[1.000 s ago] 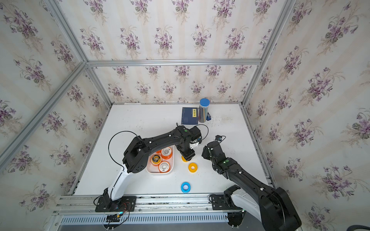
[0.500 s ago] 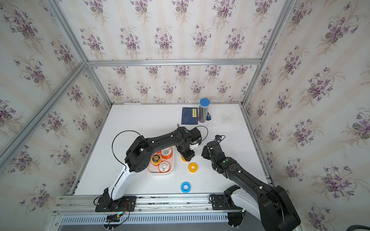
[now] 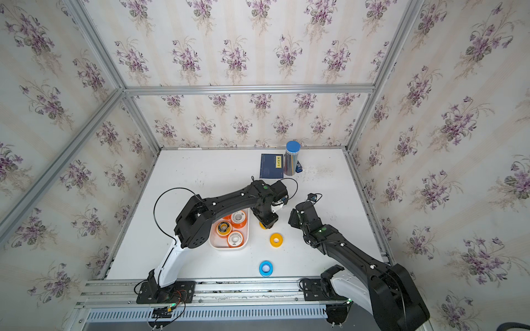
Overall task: Put the sealing tape into the storage box
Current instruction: Pick up the sealing tape at the center of the board, then place the sealing tape in the storage box.
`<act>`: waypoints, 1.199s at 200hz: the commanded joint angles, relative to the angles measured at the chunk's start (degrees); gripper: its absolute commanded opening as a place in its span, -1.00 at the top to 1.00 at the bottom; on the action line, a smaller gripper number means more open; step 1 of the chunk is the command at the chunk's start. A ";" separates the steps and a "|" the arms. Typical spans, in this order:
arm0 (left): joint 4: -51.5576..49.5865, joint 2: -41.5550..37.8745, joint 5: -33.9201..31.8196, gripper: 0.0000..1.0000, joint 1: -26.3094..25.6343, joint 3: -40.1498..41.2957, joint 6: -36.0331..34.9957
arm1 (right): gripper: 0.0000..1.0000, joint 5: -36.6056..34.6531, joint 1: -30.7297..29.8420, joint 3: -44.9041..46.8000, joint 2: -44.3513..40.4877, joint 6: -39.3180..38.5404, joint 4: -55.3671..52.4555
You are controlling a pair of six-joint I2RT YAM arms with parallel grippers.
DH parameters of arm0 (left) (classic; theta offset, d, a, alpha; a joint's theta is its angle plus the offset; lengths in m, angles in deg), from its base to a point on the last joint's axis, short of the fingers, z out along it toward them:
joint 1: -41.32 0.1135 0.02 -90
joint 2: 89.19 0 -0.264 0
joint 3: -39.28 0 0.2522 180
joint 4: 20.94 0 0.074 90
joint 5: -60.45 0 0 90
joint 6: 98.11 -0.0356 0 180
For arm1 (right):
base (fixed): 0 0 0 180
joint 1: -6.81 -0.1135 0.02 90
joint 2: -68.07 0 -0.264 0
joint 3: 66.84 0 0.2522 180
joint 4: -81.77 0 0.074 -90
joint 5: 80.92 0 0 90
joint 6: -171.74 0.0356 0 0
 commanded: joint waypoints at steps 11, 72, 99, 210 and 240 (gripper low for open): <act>-2.09 -4.62 -1.30 -0.02 0.04 0.98 0.61 | -0.39 -0.26 -0.03 -0.45 0.27 0.05 0.91; -1.47 -20.72 -2.89 -0.02 0.21 13.77 2.38 | -0.39 0.32 -0.01 -0.63 0.90 -0.02 0.95; 0.47 -28.30 -3.42 -0.02 0.22 22.98 4.38 | -0.39 0.36 -0.01 -0.84 1.15 -0.05 0.79; 11.54 -34.32 -2.03 -0.02 1.95 41.93 7.93 | -0.38 0.53 -0.01 -0.95 1.50 -0.13 0.84; 13.16 -32.52 -1.42 -0.02 2.23 42.57 8.01 | -0.39 0.53 -0.01 -1.02 1.58 -0.11 0.82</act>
